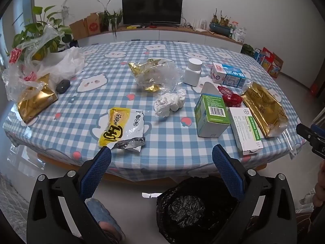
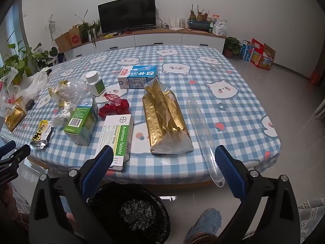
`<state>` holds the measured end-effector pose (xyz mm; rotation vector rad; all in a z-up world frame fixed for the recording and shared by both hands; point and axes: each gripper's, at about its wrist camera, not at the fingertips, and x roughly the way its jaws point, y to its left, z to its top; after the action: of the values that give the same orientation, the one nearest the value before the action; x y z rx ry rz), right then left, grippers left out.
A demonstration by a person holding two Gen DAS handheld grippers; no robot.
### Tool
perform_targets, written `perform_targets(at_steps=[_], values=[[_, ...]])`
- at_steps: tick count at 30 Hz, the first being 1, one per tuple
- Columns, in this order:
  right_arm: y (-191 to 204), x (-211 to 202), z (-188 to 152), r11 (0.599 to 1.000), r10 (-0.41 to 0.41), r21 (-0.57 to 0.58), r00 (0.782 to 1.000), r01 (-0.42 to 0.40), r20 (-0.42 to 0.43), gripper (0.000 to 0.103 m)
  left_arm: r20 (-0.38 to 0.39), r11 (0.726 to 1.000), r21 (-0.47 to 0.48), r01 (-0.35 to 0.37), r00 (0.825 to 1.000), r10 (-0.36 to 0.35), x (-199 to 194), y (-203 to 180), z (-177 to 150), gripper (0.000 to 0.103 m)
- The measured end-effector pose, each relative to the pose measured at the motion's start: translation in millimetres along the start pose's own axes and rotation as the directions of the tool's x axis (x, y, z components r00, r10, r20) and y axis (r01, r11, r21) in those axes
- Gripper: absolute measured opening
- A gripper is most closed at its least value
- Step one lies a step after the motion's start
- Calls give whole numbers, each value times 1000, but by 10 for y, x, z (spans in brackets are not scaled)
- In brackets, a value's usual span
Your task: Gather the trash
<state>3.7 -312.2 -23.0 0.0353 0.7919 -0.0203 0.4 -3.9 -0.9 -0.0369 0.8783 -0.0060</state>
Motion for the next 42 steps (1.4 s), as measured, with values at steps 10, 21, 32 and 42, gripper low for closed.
perform_targets(at_steps=[10, 21, 32, 42], values=[[-2, -38, 23, 1000, -4, -4, 1000, 4, 1, 95, 0, 1000, 7, -1, 1000, 1, -18, -10, -2, 97], [7, -30, 2, 1000, -4, -6, 1000, 4, 1, 95, 0, 1000, 10, -2, 1000, 2, -27, -8, 7, 97], [30, -36, 4, 1000, -4, -8, 1000, 4, 2, 95, -1, 1000, 11, 0, 1000, 0, -31, 2, 11, 97], [24, -30, 5, 1000, -2, -8, 1000, 2, 1, 95, -7, 1000, 6, 5, 1000, -5, -36, 30, 11, 97]])
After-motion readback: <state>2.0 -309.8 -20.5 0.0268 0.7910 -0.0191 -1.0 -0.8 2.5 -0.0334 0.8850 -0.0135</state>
